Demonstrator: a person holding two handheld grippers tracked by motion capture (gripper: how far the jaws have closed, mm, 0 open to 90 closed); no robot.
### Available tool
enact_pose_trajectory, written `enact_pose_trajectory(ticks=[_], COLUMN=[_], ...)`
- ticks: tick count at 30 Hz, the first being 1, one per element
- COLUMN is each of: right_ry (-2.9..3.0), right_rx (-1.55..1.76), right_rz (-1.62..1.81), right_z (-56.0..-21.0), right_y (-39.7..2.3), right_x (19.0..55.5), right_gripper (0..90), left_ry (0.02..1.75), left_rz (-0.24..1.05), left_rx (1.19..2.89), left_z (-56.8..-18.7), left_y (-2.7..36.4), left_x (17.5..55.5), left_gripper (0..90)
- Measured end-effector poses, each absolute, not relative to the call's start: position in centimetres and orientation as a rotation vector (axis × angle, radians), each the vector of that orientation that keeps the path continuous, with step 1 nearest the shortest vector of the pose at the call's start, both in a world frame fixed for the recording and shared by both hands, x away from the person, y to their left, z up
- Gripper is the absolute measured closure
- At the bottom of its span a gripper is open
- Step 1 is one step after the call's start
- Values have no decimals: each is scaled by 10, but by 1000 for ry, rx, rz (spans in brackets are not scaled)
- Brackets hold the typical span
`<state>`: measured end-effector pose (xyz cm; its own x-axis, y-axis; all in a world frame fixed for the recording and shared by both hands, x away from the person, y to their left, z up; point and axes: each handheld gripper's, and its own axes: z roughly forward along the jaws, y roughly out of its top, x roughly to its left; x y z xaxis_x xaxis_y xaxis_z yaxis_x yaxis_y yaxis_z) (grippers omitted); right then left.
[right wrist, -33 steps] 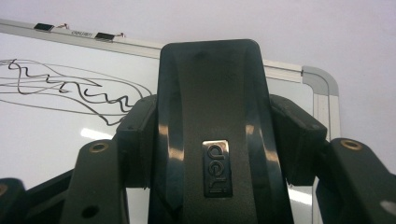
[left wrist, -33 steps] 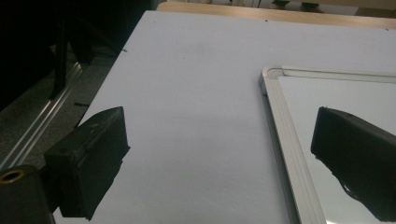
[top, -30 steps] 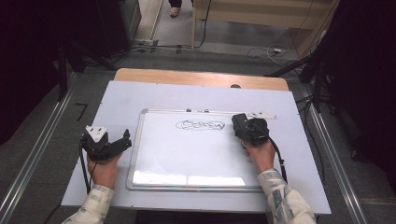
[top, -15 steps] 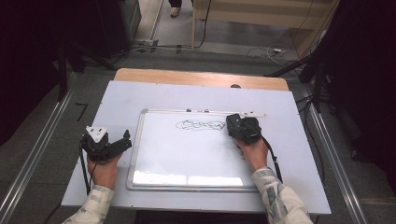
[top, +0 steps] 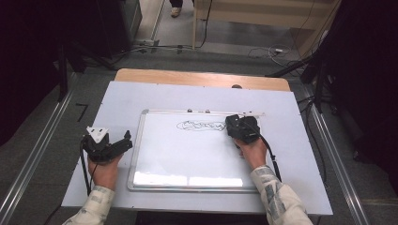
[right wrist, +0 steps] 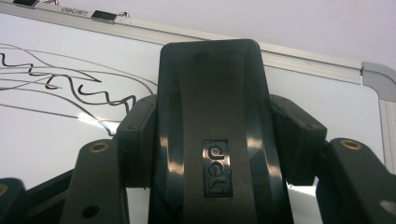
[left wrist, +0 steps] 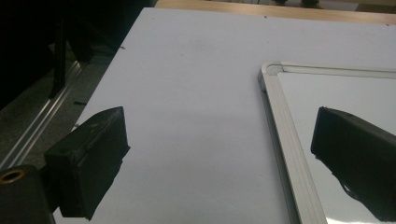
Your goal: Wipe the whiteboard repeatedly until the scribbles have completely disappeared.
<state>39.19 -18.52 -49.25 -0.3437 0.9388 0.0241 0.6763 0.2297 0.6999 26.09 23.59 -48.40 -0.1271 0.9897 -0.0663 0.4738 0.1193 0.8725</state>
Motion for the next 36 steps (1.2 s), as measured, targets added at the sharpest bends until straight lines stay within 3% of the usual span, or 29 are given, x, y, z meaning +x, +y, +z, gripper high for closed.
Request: enact_pose_trajectory(ticks=[36], right_ry=[2159], right_rx=[1444], right_rz=[867], right_z=[-491], right_y=[-151], right_x=[393], right_gripper=[383], left_ry=[1694], left_rz=[939], left_rx=[1434], left_z=[-484], left_y=[237], left_x=[260], left_gripper=[43])
